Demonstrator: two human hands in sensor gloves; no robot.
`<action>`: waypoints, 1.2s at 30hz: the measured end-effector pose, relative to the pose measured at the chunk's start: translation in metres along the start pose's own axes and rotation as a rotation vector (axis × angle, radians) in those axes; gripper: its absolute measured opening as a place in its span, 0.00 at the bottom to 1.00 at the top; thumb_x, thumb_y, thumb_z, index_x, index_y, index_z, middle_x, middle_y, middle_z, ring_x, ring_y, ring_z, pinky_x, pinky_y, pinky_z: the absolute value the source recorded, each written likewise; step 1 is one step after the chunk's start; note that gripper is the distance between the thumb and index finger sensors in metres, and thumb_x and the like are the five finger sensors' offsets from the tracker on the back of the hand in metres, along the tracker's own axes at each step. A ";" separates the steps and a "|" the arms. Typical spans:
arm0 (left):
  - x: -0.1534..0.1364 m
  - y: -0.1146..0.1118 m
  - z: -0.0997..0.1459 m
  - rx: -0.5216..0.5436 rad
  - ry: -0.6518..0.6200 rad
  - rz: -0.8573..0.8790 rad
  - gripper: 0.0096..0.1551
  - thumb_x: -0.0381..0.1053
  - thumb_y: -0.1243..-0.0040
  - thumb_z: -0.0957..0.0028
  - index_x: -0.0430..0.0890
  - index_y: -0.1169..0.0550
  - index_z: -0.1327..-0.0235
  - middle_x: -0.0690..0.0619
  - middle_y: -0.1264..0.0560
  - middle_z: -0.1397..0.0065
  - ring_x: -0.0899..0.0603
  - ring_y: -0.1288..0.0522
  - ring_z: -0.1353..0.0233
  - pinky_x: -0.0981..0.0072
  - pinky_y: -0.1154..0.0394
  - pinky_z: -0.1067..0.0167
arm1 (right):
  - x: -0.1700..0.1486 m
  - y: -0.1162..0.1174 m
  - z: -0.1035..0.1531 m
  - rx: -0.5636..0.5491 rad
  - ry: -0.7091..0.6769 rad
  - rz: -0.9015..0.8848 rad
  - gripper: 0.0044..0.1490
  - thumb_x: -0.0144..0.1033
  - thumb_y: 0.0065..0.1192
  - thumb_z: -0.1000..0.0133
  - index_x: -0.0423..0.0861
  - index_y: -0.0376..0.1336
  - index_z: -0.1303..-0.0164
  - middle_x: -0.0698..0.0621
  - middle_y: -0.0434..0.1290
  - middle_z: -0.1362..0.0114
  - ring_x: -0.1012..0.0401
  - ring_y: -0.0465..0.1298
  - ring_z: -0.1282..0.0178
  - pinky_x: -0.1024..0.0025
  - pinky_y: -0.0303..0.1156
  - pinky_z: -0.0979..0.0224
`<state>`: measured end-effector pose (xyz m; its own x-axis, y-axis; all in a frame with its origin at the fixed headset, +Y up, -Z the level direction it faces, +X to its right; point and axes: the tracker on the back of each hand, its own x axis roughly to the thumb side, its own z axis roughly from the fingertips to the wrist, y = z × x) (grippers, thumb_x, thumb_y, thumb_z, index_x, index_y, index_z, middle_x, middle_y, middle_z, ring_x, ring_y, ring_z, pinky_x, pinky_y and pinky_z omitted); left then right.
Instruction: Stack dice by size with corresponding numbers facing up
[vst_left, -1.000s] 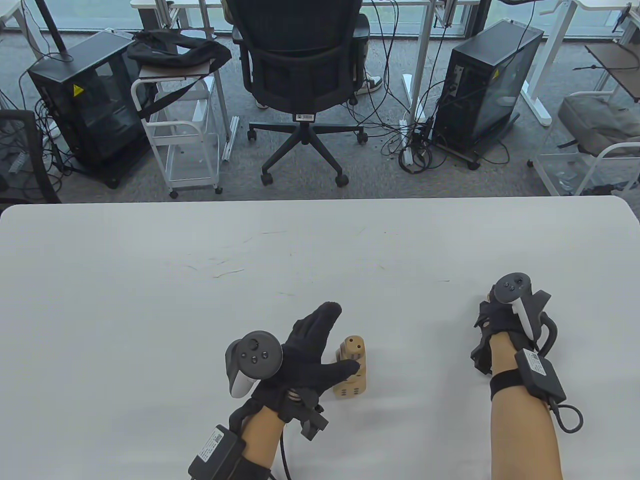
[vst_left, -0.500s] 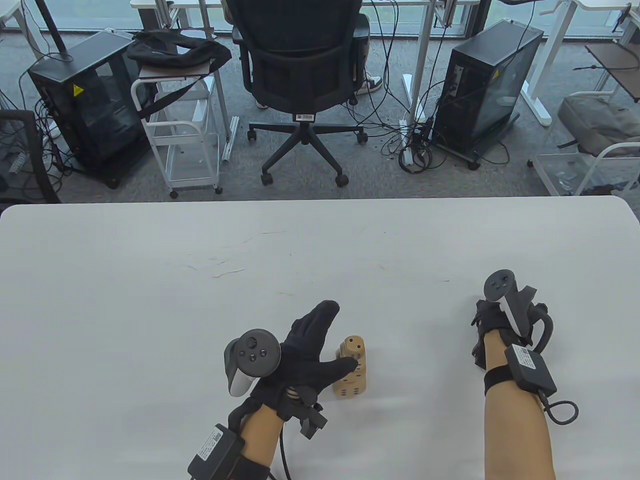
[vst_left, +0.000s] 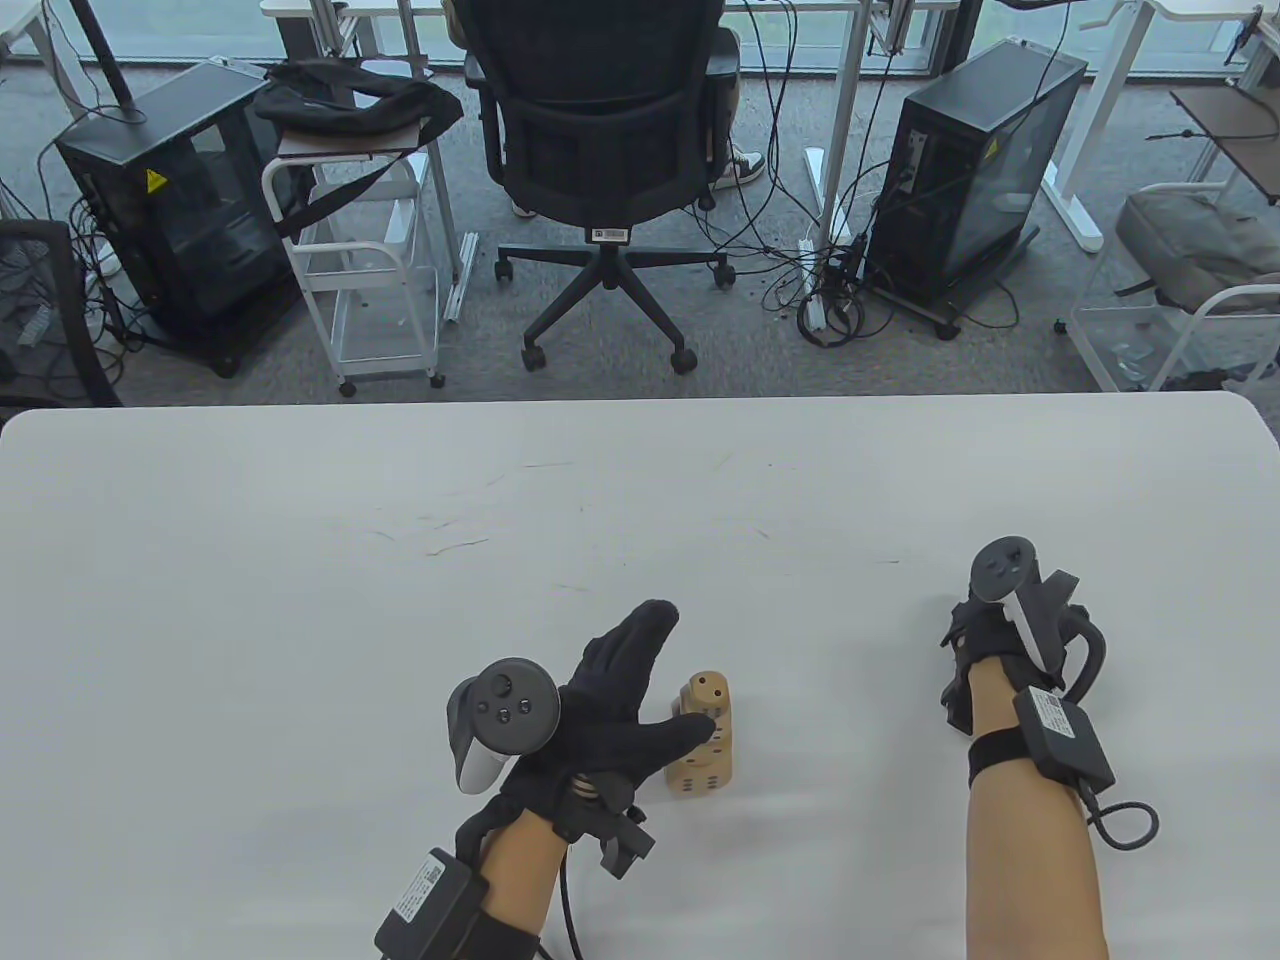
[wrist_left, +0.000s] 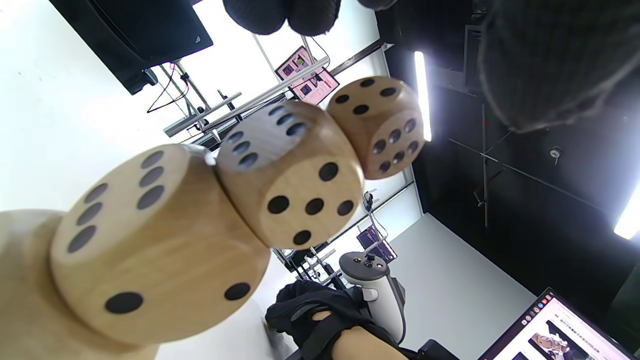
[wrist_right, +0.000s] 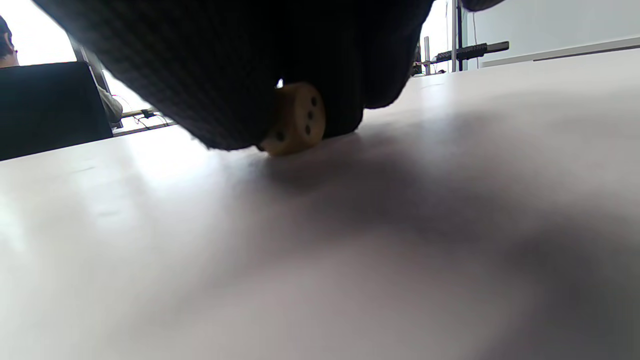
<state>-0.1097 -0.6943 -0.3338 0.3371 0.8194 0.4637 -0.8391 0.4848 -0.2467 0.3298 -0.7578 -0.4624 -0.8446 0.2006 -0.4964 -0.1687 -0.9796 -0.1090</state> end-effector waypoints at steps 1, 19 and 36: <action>0.000 0.000 0.000 0.001 -0.003 0.000 0.60 0.72 0.26 0.59 0.56 0.47 0.22 0.49 0.46 0.13 0.37 0.45 0.13 0.23 0.57 0.23 | 0.001 -0.001 0.003 -0.008 -0.019 0.029 0.32 0.40 0.83 0.54 0.54 0.66 0.41 0.46 0.79 0.36 0.46 0.73 0.29 0.32 0.52 0.23; 0.003 -0.004 0.002 -0.018 -0.019 -0.022 0.60 0.72 0.26 0.59 0.56 0.48 0.22 0.49 0.45 0.13 0.37 0.45 0.13 0.23 0.57 0.23 | 0.046 -0.116 0.124 -0.277 -0.650 -0.536 0.27 0.44 0.78 0.51 0.53 0.71 0.42 0.47 0.78 0.35 0.47 0.72 0.29 0.32 0.53 0.23; 0.003 -0.005 0.001 -0.043 -0.005 -0.063 0.62 0.70 0.24 0.60 0.56 0.48 0.22 0.49 0.45 0.13 0.37 0.45 0.13 0.23 0.57 0.23 | 0.108 -0.108 0.226 -0.055 -1.190 -0.794 0.37 0.38 0.76 0.49 0.55 0.62 0.29 0.48 0.78 0.33 0.47 0.72 0.26 0.32 0.55 0.22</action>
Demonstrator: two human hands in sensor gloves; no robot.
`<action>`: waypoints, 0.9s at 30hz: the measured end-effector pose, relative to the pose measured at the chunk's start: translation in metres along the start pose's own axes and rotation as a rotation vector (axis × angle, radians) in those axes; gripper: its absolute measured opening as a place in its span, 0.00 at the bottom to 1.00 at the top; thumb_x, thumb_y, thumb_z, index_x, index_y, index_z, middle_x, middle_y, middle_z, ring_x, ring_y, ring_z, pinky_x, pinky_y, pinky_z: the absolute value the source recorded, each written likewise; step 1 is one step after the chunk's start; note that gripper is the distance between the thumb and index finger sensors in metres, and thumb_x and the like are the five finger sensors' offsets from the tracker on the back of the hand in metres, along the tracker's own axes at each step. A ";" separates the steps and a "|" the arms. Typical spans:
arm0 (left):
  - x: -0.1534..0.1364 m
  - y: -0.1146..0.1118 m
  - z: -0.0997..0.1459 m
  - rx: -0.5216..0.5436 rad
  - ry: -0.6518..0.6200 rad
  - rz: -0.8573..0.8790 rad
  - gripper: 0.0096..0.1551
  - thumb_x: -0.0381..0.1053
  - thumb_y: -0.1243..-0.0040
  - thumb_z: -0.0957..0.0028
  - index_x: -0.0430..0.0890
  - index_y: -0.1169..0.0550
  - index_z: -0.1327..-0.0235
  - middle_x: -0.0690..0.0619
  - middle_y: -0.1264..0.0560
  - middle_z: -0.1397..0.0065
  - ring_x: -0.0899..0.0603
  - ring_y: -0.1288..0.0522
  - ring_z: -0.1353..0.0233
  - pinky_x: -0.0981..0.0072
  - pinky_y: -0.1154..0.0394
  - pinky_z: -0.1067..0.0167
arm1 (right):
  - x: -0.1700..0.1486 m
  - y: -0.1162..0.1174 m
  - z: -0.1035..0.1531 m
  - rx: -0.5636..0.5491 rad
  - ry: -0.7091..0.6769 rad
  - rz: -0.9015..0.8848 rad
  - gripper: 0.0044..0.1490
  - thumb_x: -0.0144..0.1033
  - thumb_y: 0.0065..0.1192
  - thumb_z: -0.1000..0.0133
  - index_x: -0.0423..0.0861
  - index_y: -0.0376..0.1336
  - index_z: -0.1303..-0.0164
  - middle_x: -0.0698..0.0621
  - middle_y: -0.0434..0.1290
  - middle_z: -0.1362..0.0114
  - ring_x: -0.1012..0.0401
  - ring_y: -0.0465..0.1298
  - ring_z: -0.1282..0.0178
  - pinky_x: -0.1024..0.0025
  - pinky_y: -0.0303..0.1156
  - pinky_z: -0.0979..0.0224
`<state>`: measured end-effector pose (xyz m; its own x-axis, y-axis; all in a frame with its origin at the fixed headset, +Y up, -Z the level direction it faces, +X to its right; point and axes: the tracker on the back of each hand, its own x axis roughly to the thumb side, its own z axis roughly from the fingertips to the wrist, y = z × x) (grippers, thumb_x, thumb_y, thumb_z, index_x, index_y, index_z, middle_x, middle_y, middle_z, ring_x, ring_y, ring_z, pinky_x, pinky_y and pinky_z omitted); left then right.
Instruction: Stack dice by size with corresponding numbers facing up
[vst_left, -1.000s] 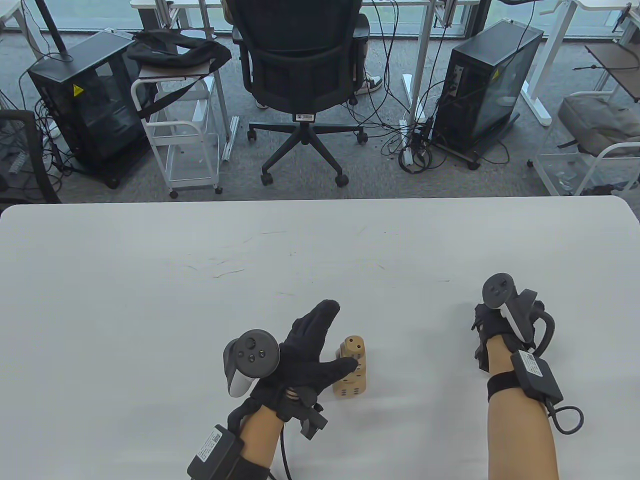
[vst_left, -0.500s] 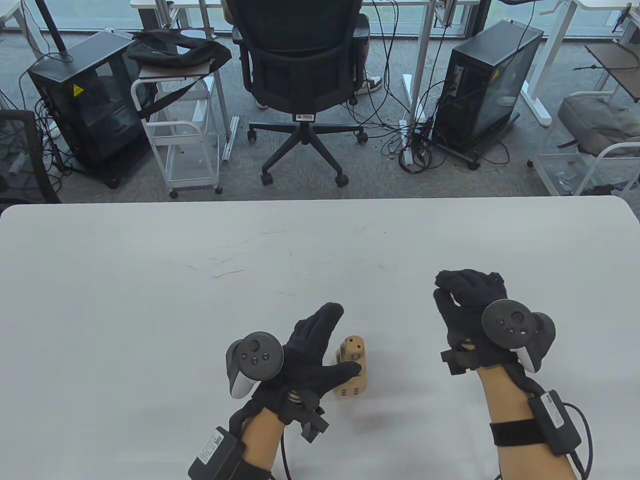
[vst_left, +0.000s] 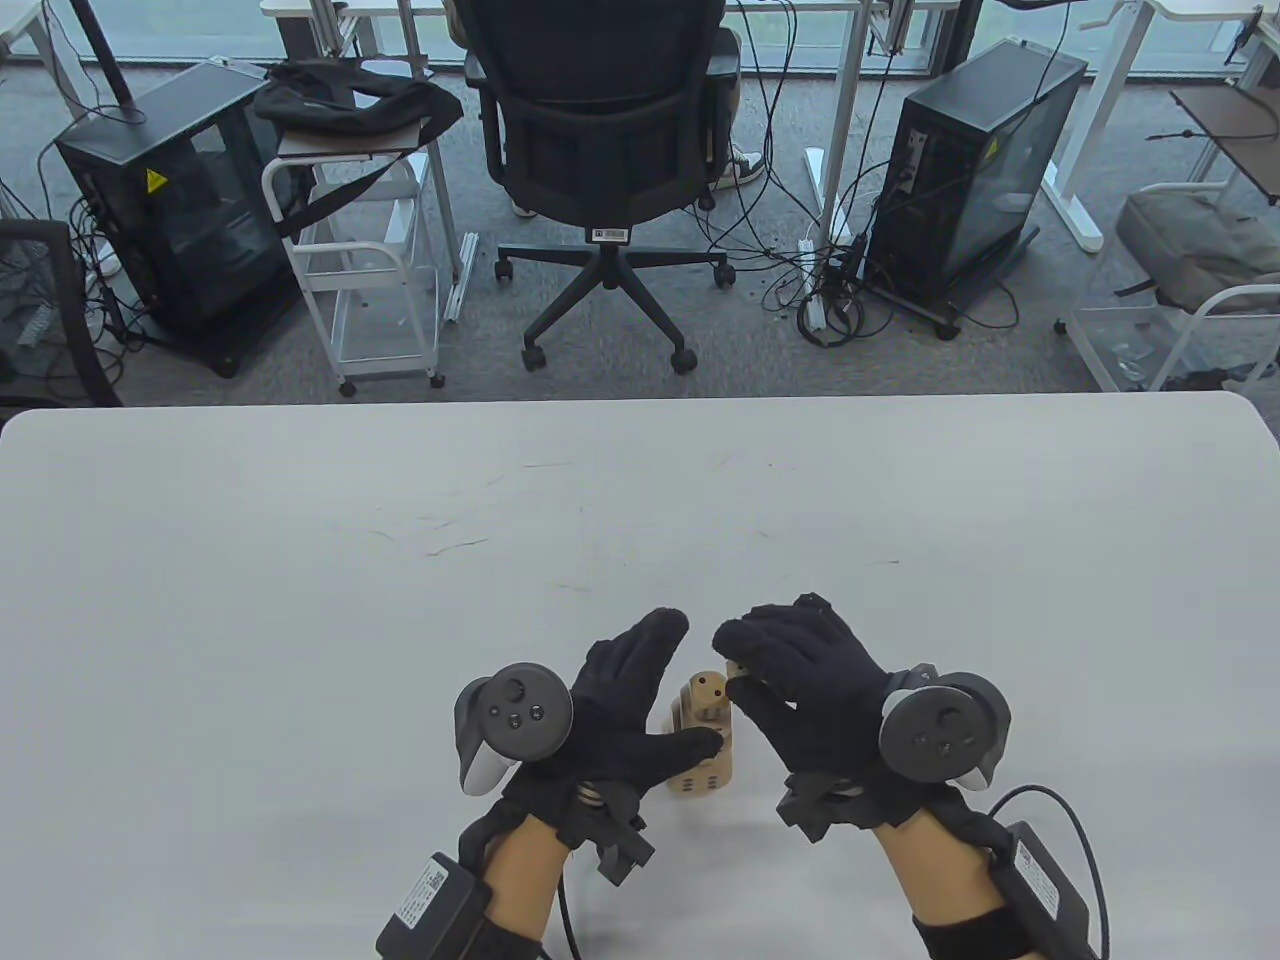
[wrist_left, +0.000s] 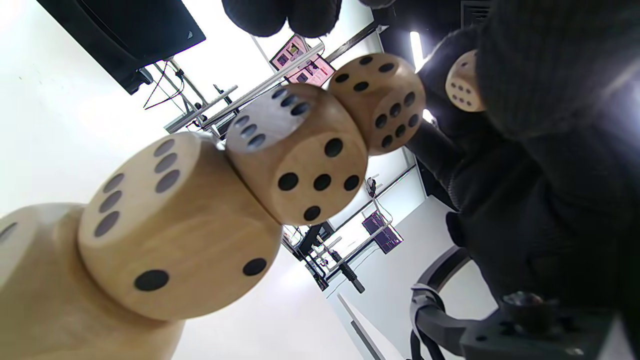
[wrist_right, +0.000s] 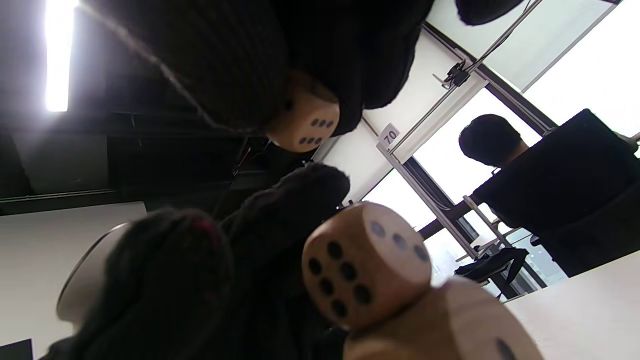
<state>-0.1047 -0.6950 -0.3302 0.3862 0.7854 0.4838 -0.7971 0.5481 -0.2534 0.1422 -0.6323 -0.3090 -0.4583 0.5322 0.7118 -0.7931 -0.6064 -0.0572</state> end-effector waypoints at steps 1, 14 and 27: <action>0.000 0.000 0.000 -0.001 0.001 0.000 0.62 0.70 0.24 0.60 0.56 0.48 0.22 0.49 0.45 0.13 0.37 0.45 0.13 0.23 0.57 0.23 | 0.001 0.003 0.000 0.012 0.001 0.000 0.38 0.38 0.76 0.49 0.55 0.61 0.28 0.48 0.78 0.33 0.47 0.72 0.26 0.32 0.55 0.23; 0.001 0.001 0.000 0.002 0.007 0.004 0.62 0.70 0.24 0.60 0.56 0.48 0.22 0.49 0.45 0.13 0.37 0.45 0.13 0.23 0.57 0.23 | -0.006 0.019 -0.001 0.004 0.018 0.016 0.39 0.40 0.76 0.50 0.54 0.61 0.29 0.48 0.78 0.33 0.48 0.72 0.27 0.33 0.55 0.22; 0.002 0.010 0.002 0.025 -0.001 0.042 0.61 0.71 0.25 0.59 0.56 0.48 0.22 0.49 0.45 0.12 0.37 0.45 0.13 0.22 0.58 0.23 | -0.018 0.010 0.006 -0.035 0.077 -0.036 0.41 0.55 0.66 0.47 0.53 0.58 0.25 0.45 0.71 0.25 0.44 0.65 0.21 0.32 0.52 0.22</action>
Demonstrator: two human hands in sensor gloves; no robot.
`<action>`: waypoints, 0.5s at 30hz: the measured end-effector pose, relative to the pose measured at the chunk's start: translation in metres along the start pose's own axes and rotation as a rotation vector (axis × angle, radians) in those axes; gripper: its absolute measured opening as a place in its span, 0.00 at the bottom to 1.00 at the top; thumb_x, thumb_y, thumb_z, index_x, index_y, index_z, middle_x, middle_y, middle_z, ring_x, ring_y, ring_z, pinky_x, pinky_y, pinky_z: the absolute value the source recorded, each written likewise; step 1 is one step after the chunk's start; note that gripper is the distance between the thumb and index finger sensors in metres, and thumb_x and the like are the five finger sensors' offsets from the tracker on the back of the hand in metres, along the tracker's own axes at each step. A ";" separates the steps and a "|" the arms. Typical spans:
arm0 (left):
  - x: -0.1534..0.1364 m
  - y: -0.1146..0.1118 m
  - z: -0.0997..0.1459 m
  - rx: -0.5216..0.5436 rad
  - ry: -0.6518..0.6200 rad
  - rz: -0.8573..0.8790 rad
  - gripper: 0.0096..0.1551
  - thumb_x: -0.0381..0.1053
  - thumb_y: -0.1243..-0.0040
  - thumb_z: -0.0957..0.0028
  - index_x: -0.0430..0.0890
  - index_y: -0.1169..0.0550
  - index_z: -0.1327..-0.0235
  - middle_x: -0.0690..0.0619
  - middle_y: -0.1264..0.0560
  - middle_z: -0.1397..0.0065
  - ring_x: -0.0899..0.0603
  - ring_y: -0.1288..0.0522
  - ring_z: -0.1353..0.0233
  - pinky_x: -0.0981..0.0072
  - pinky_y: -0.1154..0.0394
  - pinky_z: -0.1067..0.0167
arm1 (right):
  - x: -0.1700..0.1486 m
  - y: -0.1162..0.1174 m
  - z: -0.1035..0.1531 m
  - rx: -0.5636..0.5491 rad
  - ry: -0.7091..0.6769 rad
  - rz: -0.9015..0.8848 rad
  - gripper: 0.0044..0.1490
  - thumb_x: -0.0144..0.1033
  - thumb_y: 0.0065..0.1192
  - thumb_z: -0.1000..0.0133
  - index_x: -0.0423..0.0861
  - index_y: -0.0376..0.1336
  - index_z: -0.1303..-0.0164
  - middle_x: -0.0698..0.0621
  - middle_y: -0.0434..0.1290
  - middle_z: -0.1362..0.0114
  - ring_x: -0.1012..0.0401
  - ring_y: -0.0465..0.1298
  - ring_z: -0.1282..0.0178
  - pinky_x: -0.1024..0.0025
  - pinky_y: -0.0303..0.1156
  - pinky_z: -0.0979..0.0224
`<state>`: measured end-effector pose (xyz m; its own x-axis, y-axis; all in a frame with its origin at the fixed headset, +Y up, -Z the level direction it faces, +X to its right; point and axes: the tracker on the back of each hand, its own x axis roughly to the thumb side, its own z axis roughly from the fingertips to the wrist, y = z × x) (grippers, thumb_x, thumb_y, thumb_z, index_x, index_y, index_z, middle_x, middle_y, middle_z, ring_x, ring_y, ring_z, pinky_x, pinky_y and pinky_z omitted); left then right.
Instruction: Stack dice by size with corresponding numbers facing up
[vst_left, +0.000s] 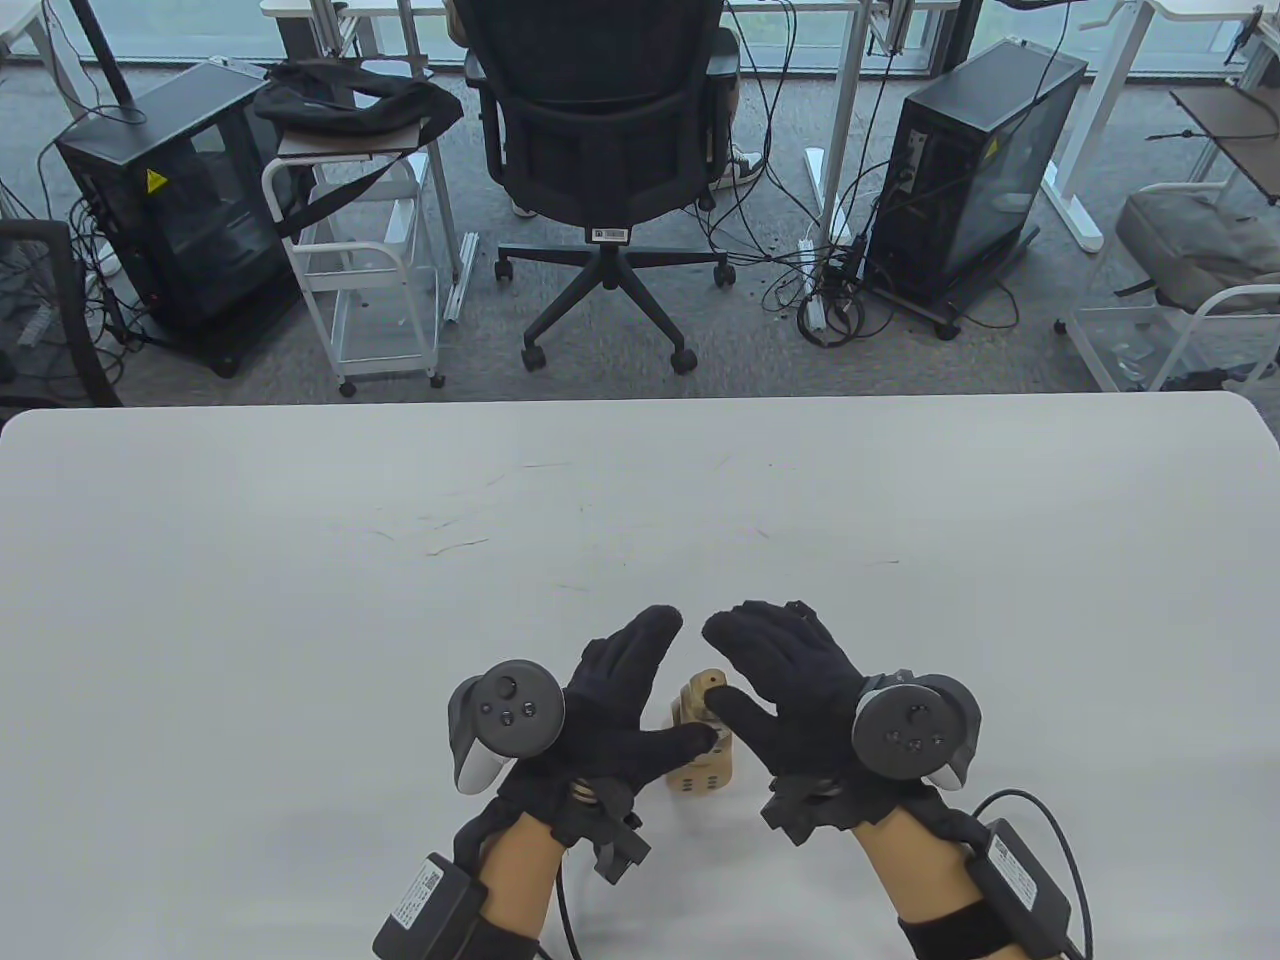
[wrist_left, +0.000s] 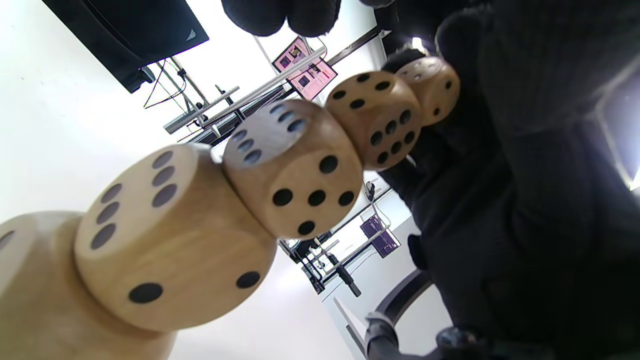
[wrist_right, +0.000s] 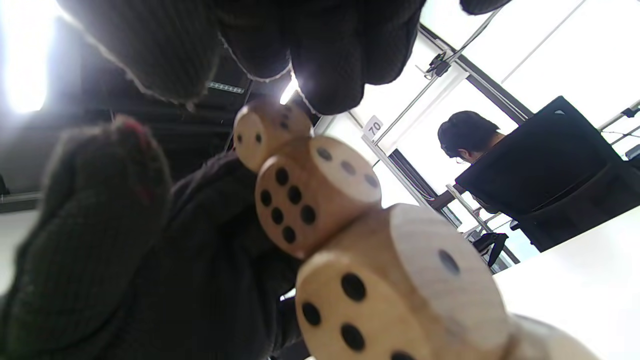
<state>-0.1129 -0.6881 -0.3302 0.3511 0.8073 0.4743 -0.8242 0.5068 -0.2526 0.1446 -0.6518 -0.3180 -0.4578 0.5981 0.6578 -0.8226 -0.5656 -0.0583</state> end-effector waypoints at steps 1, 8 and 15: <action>0.001 0.004 0.001 0.012 -0.001 0.010 0.60 0.72 0.26 0.59 0.56 0.47 0.22 0.49 0.45 0.12 0.36 0.45 0.13 0.22 0.58 0.23 | -0.002 -0.004 0.001 -0.013 0.006 -0.010 0.41 0.55 0.66 0.47 0.53 0.58 0.25 0.45 0.71 0.25 0.44 0.65 0.21 0.32 0.52 0.22; 0.010 0.041 0.012 0.188 0.056 -0.124 0.57 0.72 0.28 0.57 0.57 0.45 0.22 0.49 0.45 0.12 0.37 0.46 0.13 0.23 0.61 0.23 | -0.024 -0.029 0.013 -0.091 0.062 -0.033 0.40 0.56 0.65 0.47 0.53 0.58 0.26 0.44 0.71 0.25 0.44 0.65 0.21 0.32 0.52 0.23; 0.009 0.062 0.022 0.336 0.301 -0.596 0.52 0.75 0.40 0.52 0.57 0.46 0.21 0.52 0.49 0.11 0.39 0.53 0.11 0.27 0.67 0.21 | -0.040 -0.037 0.020 -0.117 0.109 -0.037 0.40 0.56 0.65 0.47 0.53 0.59 0.26 0.44 0.71 0.25 0.43 0.64 0.21 0.31 0.52 0.23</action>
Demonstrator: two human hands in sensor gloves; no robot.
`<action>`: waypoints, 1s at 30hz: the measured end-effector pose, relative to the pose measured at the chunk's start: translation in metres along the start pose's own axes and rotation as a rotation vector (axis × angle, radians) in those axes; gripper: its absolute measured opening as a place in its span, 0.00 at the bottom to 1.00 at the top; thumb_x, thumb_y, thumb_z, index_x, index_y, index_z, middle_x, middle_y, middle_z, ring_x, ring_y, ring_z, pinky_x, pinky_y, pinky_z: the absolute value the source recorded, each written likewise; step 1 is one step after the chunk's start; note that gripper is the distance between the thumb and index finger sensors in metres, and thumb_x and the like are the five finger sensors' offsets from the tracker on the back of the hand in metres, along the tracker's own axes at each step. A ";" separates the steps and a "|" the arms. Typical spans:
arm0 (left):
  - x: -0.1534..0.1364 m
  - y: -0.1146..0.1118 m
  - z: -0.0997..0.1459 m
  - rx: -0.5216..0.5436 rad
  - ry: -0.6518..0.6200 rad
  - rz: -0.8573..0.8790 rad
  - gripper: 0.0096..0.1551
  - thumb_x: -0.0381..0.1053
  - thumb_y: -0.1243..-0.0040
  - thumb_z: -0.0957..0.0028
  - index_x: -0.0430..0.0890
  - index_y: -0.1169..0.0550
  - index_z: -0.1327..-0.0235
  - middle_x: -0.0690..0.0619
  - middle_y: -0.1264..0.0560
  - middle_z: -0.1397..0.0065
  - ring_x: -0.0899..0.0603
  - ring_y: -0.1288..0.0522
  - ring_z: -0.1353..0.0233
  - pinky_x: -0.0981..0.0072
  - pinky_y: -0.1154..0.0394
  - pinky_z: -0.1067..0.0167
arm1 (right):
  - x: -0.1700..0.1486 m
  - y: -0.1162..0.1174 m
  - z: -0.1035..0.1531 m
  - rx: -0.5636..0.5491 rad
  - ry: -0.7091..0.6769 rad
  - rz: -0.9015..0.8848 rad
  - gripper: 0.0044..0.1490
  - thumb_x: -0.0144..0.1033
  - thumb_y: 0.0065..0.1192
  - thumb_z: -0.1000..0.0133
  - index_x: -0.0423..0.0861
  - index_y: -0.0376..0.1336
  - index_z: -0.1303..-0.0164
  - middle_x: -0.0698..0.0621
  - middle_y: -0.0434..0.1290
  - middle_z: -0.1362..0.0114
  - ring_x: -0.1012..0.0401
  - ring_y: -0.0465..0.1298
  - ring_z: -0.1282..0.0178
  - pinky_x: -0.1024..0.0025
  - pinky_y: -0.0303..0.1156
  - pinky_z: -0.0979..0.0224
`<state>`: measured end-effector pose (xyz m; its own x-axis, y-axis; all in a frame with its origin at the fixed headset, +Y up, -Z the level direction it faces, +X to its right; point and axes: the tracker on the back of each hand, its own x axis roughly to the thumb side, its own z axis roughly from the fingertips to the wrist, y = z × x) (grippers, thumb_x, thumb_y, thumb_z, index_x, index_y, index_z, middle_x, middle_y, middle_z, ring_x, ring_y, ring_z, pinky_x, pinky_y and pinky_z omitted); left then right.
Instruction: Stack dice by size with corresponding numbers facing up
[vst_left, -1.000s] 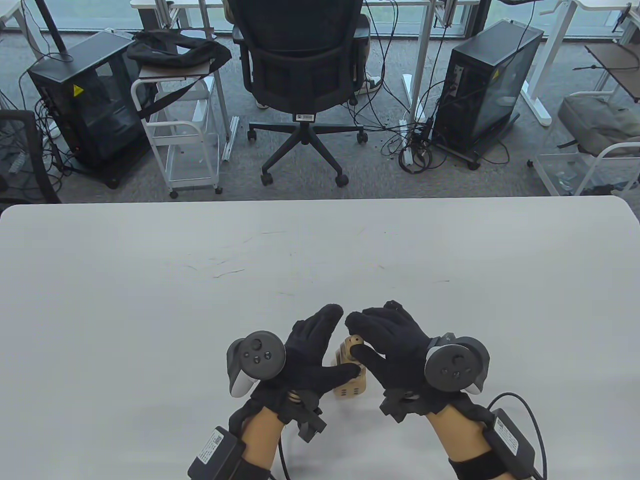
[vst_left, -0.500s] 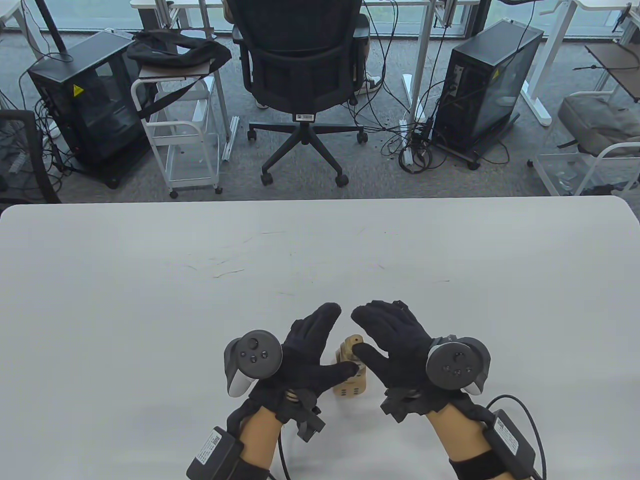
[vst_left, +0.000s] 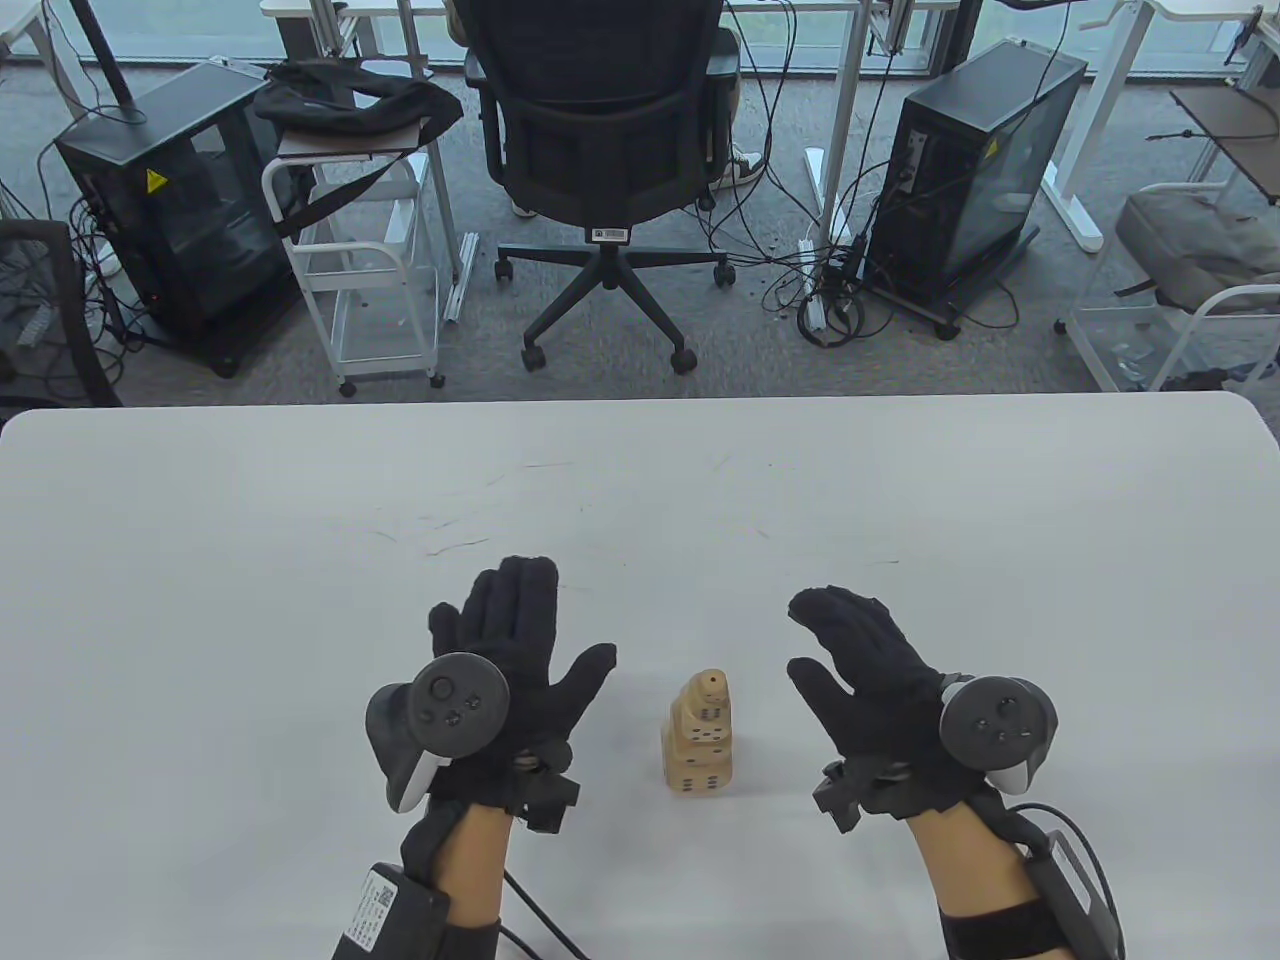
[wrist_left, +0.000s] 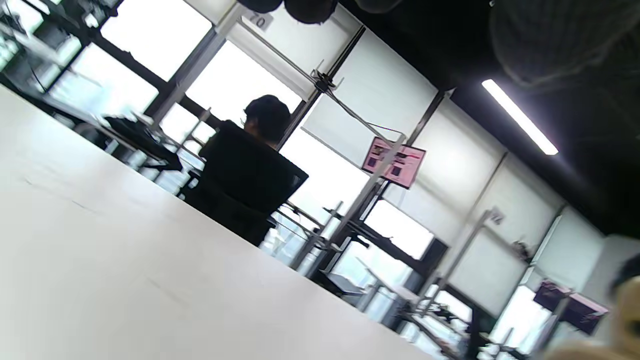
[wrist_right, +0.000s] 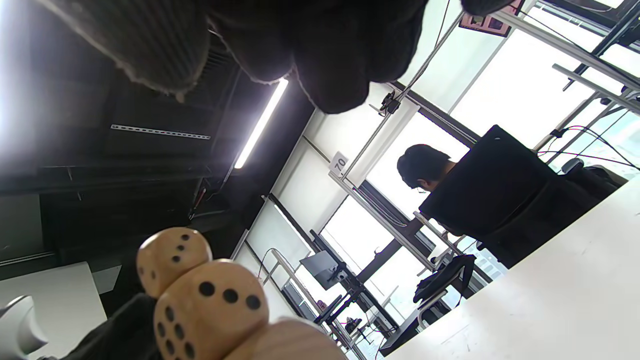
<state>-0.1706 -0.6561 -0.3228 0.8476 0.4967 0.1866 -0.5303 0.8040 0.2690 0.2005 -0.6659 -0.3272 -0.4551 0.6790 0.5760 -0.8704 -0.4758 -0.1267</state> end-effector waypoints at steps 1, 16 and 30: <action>-0.002 -0.003 -0.001 0.017 0.023 -0.079 0.51 0.75 0.41 0.52 0.57 0.46 0.22 0.52 0.50 0.11 0.39 0.53 0.11 0.27 0.66 0.21 | -0.002 -0.002 0.001 -0.005 0.006 0.002 0.40 0.56 0.65 0.47 0.53 0.59 0.26 0.44 0.71 0.25 0.43 0.64 0.21 0.31 0.52 0.23; 0.006 -0.074 0.000 -0.226 0.082 -0.428 0.40 0.69 0.61 0.44 0.56 0.53 0.24 0.57 0.60 0.13 0.45 0.68 0.16 0.47 0.68 0.24 | -0.021 -0.016 0.008 -0.044 0.068 0.079 0.39 0.56 0.64 0.47 0.52 0.59 0.26 0.43 0.70 0.24 0.43 0.62 0.20 0.31 0.50 0.23; 0.016 -0.070 -0.001 -0.214 0.040 -0.395 0.40 0.69 0.61 0.44 0.56 0.52 0.23 0.56 0.58 0.13 0.45 0.67 0.15 0.48 0.68 0.24 | -0.035 -0.024 0.006 -0.013 0.194 0.584 0.40 0.56 0.58 0.44 0.51 0.56 0.23 0.43 0.55 0.15 0.43 0.47 0.14 0.33 0.42 0.21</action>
<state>-0.1204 -0.7041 -0.3393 0.9866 0.1469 0.0710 -0.1541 0.9819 0.1101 0.2385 -0.6814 -0.3392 -0.8822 0.3984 0.2510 -0.4688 -0.7937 -0.3877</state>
